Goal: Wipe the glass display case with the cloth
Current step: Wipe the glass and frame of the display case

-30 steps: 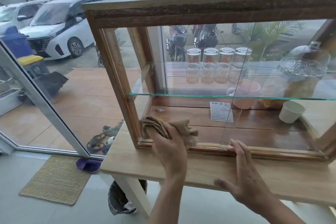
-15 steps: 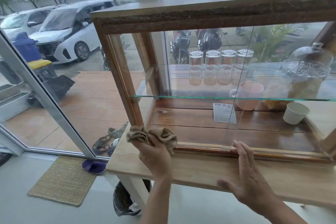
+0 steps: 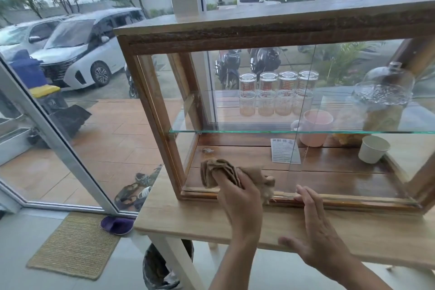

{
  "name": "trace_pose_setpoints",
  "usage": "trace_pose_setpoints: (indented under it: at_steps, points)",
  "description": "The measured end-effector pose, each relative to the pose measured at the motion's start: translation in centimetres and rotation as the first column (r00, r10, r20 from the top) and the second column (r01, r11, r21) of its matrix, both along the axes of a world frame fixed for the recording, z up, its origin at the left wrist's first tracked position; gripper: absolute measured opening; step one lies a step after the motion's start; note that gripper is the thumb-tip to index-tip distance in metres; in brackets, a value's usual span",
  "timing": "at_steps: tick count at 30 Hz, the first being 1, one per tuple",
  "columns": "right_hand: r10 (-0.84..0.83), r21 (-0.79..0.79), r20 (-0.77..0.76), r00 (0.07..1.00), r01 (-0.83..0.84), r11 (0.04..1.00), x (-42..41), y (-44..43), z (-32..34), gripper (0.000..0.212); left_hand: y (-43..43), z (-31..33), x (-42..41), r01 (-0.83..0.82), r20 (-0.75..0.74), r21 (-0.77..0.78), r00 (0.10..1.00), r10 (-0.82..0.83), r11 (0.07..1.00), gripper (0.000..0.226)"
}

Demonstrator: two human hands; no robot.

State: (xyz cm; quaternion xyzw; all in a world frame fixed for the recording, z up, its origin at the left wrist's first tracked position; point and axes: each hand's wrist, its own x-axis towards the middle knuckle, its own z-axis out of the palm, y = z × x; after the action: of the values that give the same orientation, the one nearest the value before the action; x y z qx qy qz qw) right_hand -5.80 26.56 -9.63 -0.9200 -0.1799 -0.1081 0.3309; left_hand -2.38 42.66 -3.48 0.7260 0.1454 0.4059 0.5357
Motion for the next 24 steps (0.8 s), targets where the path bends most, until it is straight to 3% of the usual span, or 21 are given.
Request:
trace_pose_setpoints:
  at_steps: [3, 6, 9, 11, 13, 17, 19, 21, 23, 24]
  points:
    - [-0.001, -0.017, -0.008, 1.000, 0.001, 1.000, -0.1, 0.1, 0.3, 0.110, 3.4, 3.3, 2.1, -0.086, 0.186, 0.023, 0.979, 0.080, 0.996, 0.018]
    - [-0.004, -0.017, -0.007, 1.000, 0.004, 1.000, -0.2, 0.1, 0.2, 0.110, 5.8, 1.0, 2.2, -0.227, 0.168, -0.064, 0.957, 0.235, 0.972, 0.029]
    - [-0.010, -0.019, -0.008, 1.000, 0.010, 1.000, 0.0, -0.1, -0.1, 0.111, 1.6, -1.2, 0.3, -0.079, 0.078, 0.032, 0.994, 0.076, 0.996, 0.031]
    - [-0.007, -0.010, 0.005, 1.000, 0.007, 1.000, 0.1, -0.3, -0.2, 0.111, 0.0, 0.7, 0.2, -0.013, 0.166, 0.164, 0.986, -0.014, 0.986, 0.024]
    - [-0.001, -0.014, 0.018, 1.000, 0.001, 1.000, 0.1, -0.3, 0.1, 0.110, 2.2, 3.5, 1.9, -0.052, 0.261, 0.210, 0.965, -0.004, 0.976, 0.020]
    - [0.009, -0.029, 0.009, 1.000, -0.009, 1.000, -0.1, 0.0, 0.2, 0.110, 6.1, 3.2, 2.5, -0.259, 0.264, -0.005, 0.931, 0.251, 0.966, 0.025]
    - [0.001, -0.037, 0.004, 1.000, -0.001, 0.999, 0.0, 0.1, 0.2, 0.110, 2.8, 1.1, 1.0, -0.134, 0.198, 0.017, 0.972, 0.128, 0.991, 0.026]
    - [0.002, -0.038, 0.001, 1.000, -0.002, 0.999, 0.0, 0.1, 0.2, 0.110, -1.2, 1.4, 0.2, 0.002, 0.189, 0.172, 0.981, -0.035, 0.985, 0.016]
    - [-0.001, -0.035, 0.012, 1.000, 0.001, 0.999, 0.1, -0.1, 0.2, 0.111, -2.0, 4.4, 1.3, -0.024, 0.259, 0.307, 0.964, -0.059, 0.952, 0.011]
    - [0.001, -0.041, 0.018, 1.000, 0.000, 0.999, 0.2, -0.1, 0.2, 0.111, -1.0, 6.3, 2.3, -0.050, 0.303, 0.302, 0.952, -0.046, 0.952, 0.012]
